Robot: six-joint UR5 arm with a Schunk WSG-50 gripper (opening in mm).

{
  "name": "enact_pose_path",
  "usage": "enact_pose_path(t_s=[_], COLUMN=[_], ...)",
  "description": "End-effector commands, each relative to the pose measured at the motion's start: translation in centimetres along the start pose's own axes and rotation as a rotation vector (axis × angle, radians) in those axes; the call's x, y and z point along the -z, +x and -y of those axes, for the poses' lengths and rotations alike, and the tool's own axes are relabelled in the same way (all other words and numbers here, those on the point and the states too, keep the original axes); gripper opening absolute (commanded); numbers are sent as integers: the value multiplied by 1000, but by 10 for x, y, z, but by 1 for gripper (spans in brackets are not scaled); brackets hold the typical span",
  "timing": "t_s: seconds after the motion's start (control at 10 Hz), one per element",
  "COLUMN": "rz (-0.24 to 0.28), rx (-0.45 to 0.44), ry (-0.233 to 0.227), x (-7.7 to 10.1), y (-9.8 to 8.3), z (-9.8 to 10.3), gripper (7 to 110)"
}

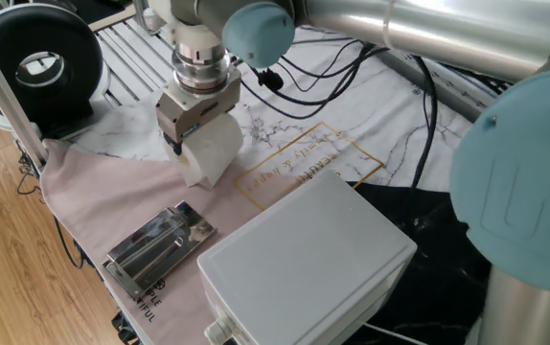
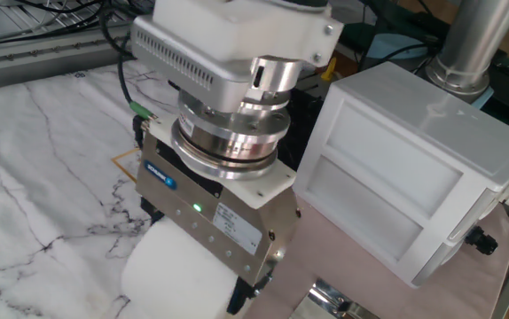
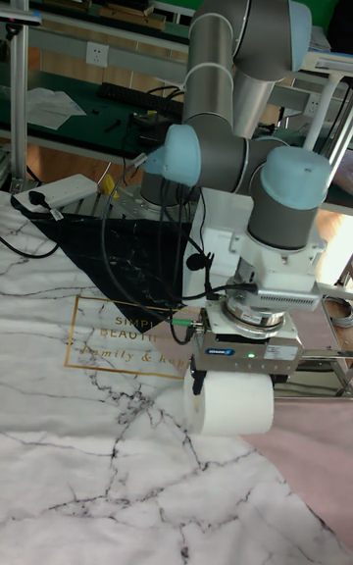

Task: Take the roll of paper down from the shelf

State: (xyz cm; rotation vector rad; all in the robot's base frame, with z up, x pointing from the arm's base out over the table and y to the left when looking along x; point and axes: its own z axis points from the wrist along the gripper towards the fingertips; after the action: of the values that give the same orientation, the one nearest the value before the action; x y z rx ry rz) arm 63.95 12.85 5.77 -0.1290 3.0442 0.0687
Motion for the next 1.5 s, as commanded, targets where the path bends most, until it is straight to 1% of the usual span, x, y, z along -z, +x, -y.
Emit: enact_pose_path(t_s=[0.0, 0.1, 0.2, 0.3, 0.4, 0.5, 0.6, 0.7, 0.8, 0.9, 1.0, 1.1, 1.2, 1.3, 1.4], rz=[-186, -283, -358, -386, -399, -429, -462, -484, -522, -575, -795, -872, -921, -938, -926], rx=[-125, -193, -179, -144, -123, -101, -121, -121, -108, -90, -75, -9, 20, -30, -28], ry=[-35, -82, -79, -16, 37, 113, 85, 56, 25, -17, 49, 123, 377, 292, 153], x=[0, 6, 13, 16, 18, 23, 25, 24, 23, 22, 41, 44, 59, 55, 53], y=[44, 63, 77, 83, 84, 87, 90, 91, 94, 100, 129, 132, 130, 136, 140], z=[-2, -19, -25, -13, -2, 10, -3, -9, -16, -22, -6, 14, 60, 38, 18], gripper=[66, 66, 66, 66, 66, 66, 66, 66, 88, 88, 88, 88, 88, 88, 88])
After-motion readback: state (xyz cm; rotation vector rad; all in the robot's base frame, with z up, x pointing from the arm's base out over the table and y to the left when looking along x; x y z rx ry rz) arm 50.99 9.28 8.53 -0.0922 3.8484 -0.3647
